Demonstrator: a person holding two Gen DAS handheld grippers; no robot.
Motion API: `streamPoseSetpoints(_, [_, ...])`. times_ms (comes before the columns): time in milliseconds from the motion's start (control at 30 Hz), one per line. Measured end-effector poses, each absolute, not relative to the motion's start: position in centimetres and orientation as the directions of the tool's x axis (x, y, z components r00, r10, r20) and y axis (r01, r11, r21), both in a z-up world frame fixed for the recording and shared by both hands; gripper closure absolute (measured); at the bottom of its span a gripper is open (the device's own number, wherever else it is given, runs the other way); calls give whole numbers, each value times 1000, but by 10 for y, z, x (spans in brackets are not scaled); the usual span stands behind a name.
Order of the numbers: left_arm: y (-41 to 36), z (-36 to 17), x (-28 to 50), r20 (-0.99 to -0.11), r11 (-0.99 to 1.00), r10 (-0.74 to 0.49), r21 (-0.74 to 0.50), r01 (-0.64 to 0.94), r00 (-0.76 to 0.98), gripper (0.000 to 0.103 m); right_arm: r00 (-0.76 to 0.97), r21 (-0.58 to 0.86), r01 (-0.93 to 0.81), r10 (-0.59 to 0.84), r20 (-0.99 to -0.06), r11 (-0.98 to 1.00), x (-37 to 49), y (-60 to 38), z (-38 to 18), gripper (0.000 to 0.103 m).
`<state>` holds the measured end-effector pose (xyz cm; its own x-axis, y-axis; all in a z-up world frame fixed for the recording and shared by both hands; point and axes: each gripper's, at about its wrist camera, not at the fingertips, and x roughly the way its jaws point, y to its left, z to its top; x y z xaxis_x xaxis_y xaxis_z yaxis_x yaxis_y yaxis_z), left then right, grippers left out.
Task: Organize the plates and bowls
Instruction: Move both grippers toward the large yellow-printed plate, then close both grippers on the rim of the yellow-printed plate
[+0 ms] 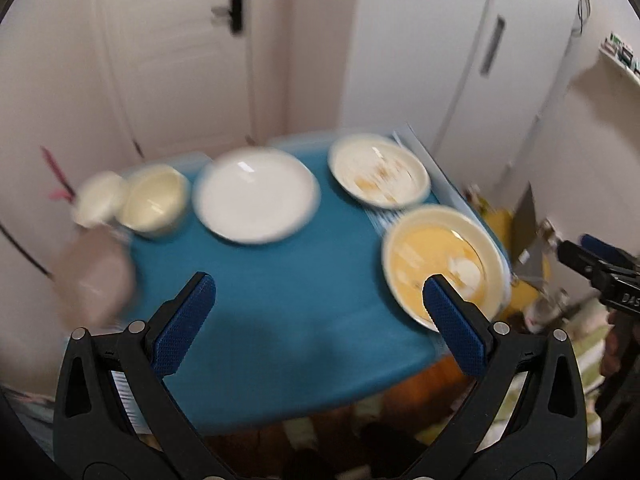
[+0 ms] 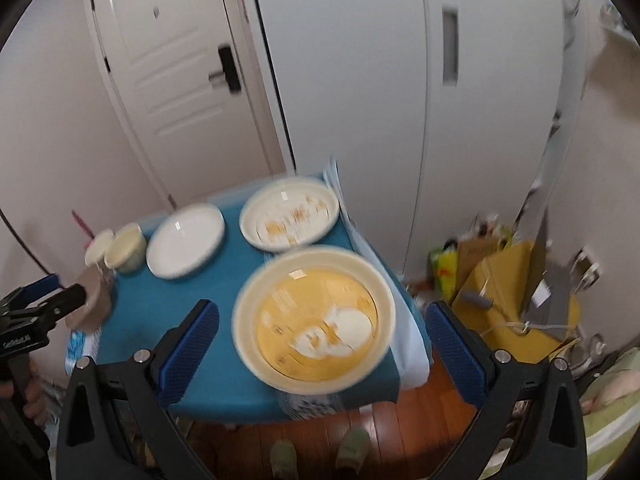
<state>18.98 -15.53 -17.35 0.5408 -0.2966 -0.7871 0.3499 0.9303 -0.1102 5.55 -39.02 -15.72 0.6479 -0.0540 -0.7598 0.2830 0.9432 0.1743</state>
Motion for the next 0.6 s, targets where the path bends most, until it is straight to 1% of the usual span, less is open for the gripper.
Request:
streamPoseSetpoints(67, [-184,-201,200,-821,921,-312,-139,363,478,4,616,208,261,3,-788,942,63,-407,-178,15])
streamPoseSetpoints(100, [-193,-212,204,-835,921,-311,-146,362,454,5,598,234,249,41,-800,940,68,-418,-192,18])
streamPoseSetpoints(133, [-202,-223,208,-849,920,-311,-156,361,426,10,580,262,237,80,-811,935,74,-429,-207,25])
streamPoseSetpoints(167, [-213,-237,213,-862,918,-314,-169,358,398,17,561,283,230,110,-820,931,79,-437,-219,33])
streamPoseSetpoints(200, [-219,-248,217,-872,919,-312,-177,352,376,20,544,301,224,137,-828,927,84,-444,-230,36])
streamPoseSetpoints(267, [-234,-270,224,-893,923,-310,-200,330,325,31,515,339,210,191,-836,917,91,-457,-251,44])
streamPoseSetpoints(300, [-240,-279,227,-899,925,-308,-206,320,310,33,499,359,200,220,-838,912,96,-462,-261,46])
streamPoseSetpoints(367, [-249,-295,232,-910,929,-297,-205,308,291,44,482,380,173,258,-837,909,101,-469,-273,54])
streamPoseSetpoints(400, [-253,-301,233,-913,930,-293,-204,305,283,46,471,383,156,272,-839,911,104,-471,-279,55])
streamPoseSetpoints(467, [-259,-310,236,-918,931,-291,-207,301,270,51,455,384,140,285,-844,913,111,-476,-286,64])
streamPoseSetpoints(500, [-262,-315,237,-919,932,-287,-203,300,269,52,453,394,129,300,-840,910,114,-479,-290,67])
streamPoseSetpoints(600, [-264,-324,241,-925,935,-276,-195,297,263,60,455,419,106,330,-827,902,122,-487,-298,69])
